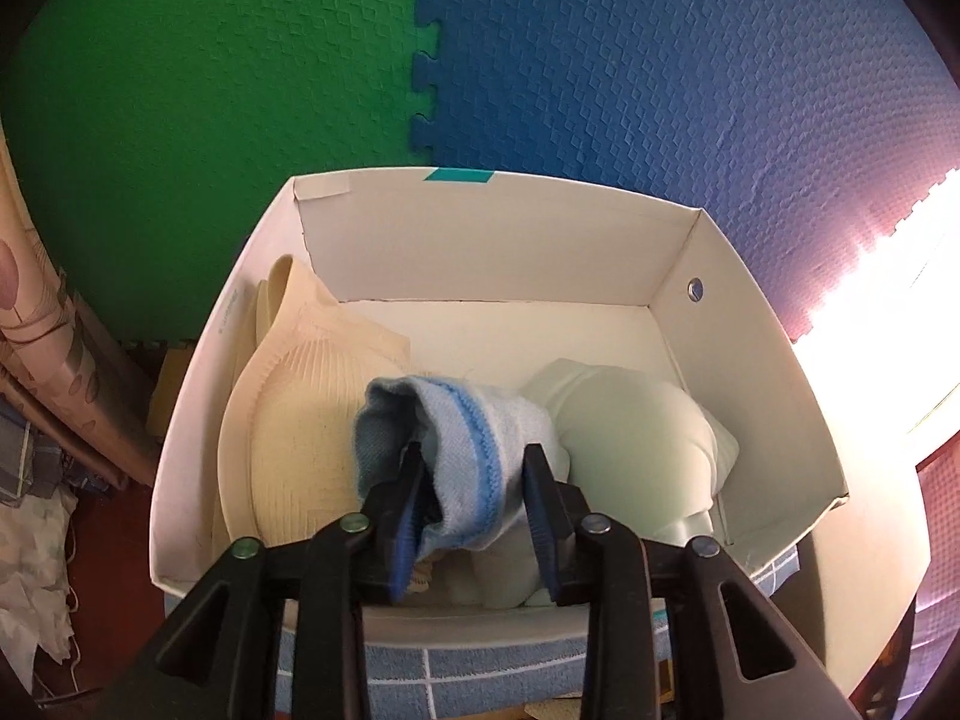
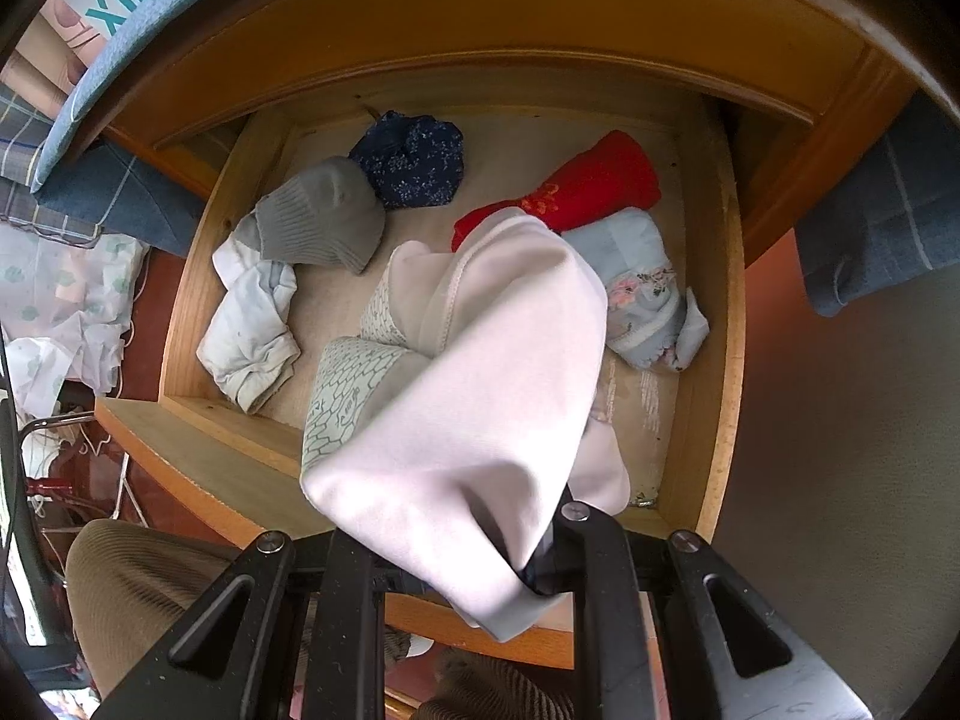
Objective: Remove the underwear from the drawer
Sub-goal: 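Carry the blue sock into the shoe box with the left gripper and open it, then withdraw the left gripper over the drawer while the right gripper carries the lavender panties toward the shoe box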
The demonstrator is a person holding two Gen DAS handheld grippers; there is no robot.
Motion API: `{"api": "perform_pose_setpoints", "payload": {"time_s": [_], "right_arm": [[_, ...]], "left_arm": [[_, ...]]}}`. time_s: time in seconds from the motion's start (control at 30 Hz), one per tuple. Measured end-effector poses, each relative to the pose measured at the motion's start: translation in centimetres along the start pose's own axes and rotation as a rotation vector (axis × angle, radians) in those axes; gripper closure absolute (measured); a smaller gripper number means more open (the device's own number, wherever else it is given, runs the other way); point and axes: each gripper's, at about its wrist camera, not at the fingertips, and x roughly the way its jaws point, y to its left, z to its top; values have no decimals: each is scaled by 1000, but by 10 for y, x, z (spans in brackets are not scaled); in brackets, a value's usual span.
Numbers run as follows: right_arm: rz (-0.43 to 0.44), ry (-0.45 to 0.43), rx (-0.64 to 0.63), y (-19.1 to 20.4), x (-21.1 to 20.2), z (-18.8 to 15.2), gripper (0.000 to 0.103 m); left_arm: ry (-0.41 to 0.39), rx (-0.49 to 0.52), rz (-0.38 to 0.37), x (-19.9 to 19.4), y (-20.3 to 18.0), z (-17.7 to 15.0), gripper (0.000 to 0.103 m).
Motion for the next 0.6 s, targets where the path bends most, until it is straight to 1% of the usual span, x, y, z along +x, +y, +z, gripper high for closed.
{"api": "perform_pose_setpoints", "payload": {"time_s": [0.07, 0.1, 0.13, 0.17, 0.23, 0.27, 0.4, 0.53, 0.6], "right_arm": [[0, 2, -3, 0, 0, 0, 85], [-4, 1, -4, 0, 0, 1, 85], [-5, 0, -5, 1, 0, 0, 85], [-5, 0, -5, 1, 0, 0, 85], [-6, -1, -4, 1, 0, 0, 85], [-7, -2, -4, 2, 0, 0, 85], [-10, -5, -9, 3, -1, 0, 85], [-7, -14, -8, 4, -1, -1, 85], [-6, -23, -7, 4, -3, -2, 85]], "left_arm": [[7, -15, 4, -2, 1, 1, 64], [5, -20, 4, -4, 2, 0, 59], [2, -19, 4, -6, 3, 0, 54], [-3, -14, 2, -9, 3, 0, 52], [-16, -1, 7, -16, 2, 0, 45], [-23, 4, 8, -19, 1, 0, 43], [-56, 30, 5, -39, -1, -3, 41], [-80, 23, -14, -62, 3, -11, 41], [-97, 25, -11, -73, 6, -18, 41]]}}
